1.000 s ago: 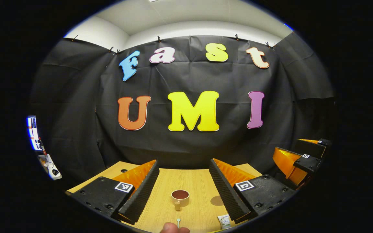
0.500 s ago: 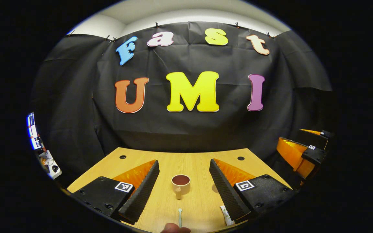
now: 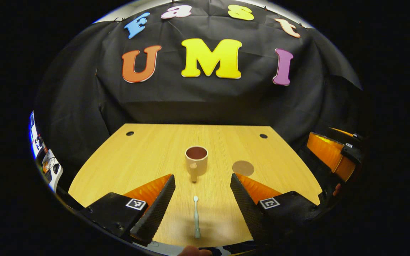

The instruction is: Put the toothbrush and toothpaste on the desktop into the cup, then pick up the cup and place it on the coaster on the desktop.

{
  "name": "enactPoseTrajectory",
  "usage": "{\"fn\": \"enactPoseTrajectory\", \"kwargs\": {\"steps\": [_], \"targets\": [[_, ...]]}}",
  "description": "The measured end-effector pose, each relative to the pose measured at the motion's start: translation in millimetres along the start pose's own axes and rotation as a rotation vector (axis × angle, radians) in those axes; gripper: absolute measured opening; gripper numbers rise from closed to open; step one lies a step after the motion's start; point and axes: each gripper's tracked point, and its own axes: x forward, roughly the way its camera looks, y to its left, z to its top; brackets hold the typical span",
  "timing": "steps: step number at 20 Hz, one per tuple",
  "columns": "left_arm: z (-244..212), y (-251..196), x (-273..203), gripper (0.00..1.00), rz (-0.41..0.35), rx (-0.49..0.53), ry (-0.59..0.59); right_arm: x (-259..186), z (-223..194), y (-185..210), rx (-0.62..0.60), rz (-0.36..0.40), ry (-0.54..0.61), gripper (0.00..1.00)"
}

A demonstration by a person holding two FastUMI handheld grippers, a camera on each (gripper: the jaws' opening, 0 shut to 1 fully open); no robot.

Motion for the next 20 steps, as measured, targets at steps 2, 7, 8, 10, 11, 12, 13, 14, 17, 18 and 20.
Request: {"fn": "enactPoseTrajectory", "kwargs": {"steps": [2,7,8,10,11,12,13,14,17,18,20], "targets": [[-18,0,3,0.99,0.003,0.012,0.053,2,-14,-1,-0.001,-0.002,0.032,0.97],[-48,-2,20,0.99,-0.012,0.029,0.115,4,-51,-3,0.013,0.003,0.122,0.95],[-58,-1,26,0.99,-0.010,0.018,0.131,4,-55,-4,0.014,0.004,0.135,0.98],[-70,2,36,0.99,-0.002,-0.001,0.156,1,-60,-6,0.012,0.002,0.150,0.95],[-76,6,42,0.99,0.006,0.002,0.168,1,-62,-7,0.008,0.000,0.153,0.95],[-82,8,47,0.99,0.008,0.009,0.180,1,-64,-7,0.002,-0.002,0.156,0.95],[-88,9,53,1.00,0.008,0.015,0.191,2,-67,-8,-0.004,-0.004,0.163,0.95],[-94,10,59,1.00,0.010,0.023,0.204,1,-69,-9,-0.008,-0.004,0.169,0.95],[-110,12,73,0.99,0.013,0.021,0.253,-1,-73,-10,-0.013,-0.008,0.181,0.95],[-116,14,77,0.99,0.017,0.016,0.271,-1,-73,-10,-0.015,-0.008,0.183,0.95],[-125,15,83,0.99,0.022,0.000,0.307,-1,-74,-9,-0.019,-0.008,0.186,0.95]]}}
